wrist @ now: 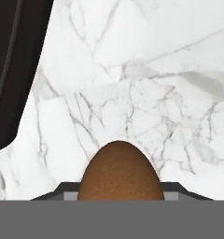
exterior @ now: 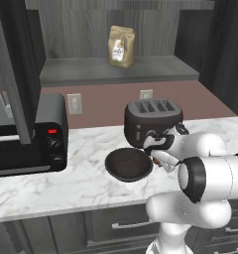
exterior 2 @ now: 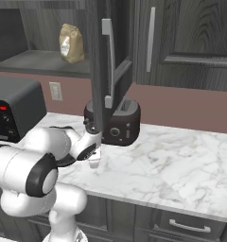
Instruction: Pick the egg and butter from the fridge and place them by the bowl for mixing.
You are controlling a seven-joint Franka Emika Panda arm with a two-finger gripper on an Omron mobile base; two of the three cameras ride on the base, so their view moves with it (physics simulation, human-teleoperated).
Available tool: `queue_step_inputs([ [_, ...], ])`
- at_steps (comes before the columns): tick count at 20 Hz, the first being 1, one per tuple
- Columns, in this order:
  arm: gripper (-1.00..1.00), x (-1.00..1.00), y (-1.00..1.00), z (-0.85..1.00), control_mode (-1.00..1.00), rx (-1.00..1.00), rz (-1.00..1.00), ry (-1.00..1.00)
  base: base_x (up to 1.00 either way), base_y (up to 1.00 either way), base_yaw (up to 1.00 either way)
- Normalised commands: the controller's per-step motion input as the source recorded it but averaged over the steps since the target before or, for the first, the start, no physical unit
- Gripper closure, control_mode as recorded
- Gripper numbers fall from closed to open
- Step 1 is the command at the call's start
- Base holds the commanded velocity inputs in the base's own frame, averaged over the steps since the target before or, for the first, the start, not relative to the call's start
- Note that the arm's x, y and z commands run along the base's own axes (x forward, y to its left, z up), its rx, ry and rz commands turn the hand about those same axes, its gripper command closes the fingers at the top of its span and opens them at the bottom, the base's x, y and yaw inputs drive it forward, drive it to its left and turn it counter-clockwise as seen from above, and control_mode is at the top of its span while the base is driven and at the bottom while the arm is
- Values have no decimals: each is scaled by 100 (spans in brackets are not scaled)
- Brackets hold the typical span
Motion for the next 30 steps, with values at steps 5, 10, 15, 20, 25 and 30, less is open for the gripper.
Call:
queue_step_inputs([
  [5,100,21,0,-26,-100,2,0,2,0,0,0],
  [10,100,23,0,-18,-100,4,0,0,0,0,0],
  [15,-100,17,0,-20,-100,3,0,0,0,0,0],
  [20,-100,6,1,-15,-100,2,0,0,0,0,0],
  [25,-100,0,6,0,-100,0,1,7,0,0,0],
  [30,-100,1,7,5,-100,0,0,12,0,0,0],
])
